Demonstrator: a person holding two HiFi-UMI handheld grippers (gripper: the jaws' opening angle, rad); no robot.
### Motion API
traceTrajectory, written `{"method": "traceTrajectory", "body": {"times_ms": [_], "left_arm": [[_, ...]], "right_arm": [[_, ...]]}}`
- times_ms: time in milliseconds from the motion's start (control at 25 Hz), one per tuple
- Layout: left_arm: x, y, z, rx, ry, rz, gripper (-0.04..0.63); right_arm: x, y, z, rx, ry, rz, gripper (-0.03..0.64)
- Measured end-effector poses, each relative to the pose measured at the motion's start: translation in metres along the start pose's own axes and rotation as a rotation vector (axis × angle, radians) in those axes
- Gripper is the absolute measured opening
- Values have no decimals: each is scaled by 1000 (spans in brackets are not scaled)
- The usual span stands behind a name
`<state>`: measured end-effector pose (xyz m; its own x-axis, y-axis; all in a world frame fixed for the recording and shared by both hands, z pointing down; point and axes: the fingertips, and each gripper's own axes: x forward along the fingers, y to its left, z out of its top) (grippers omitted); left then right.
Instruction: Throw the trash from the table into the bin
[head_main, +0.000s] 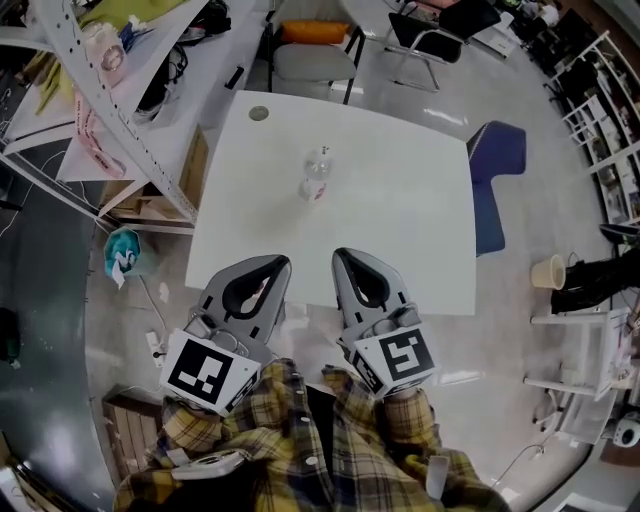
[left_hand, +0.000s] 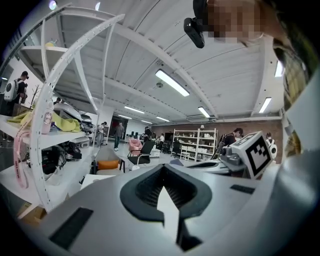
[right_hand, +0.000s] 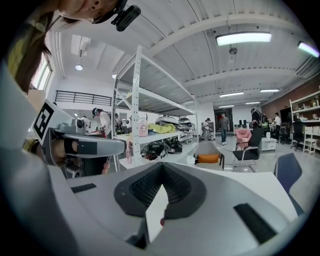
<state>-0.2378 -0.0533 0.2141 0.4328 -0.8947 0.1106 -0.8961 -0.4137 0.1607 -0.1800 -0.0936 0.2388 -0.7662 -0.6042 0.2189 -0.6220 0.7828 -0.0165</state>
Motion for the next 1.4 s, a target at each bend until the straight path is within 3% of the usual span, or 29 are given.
{"method": "traceTrajectory", "body": {"times_ms": [440,840,1400], "left_arm": [[79,44,15,-8,16,32,8],[103,70,20,-20,25,15,8],[114,94,4,-40,75,-14,8]], "right_arm": [[59,-77,3,-32,47,-19,-2],[88,-93,-1,-19,80,-39,-2],[118,-104,-33,83,171,-46,2]]}}
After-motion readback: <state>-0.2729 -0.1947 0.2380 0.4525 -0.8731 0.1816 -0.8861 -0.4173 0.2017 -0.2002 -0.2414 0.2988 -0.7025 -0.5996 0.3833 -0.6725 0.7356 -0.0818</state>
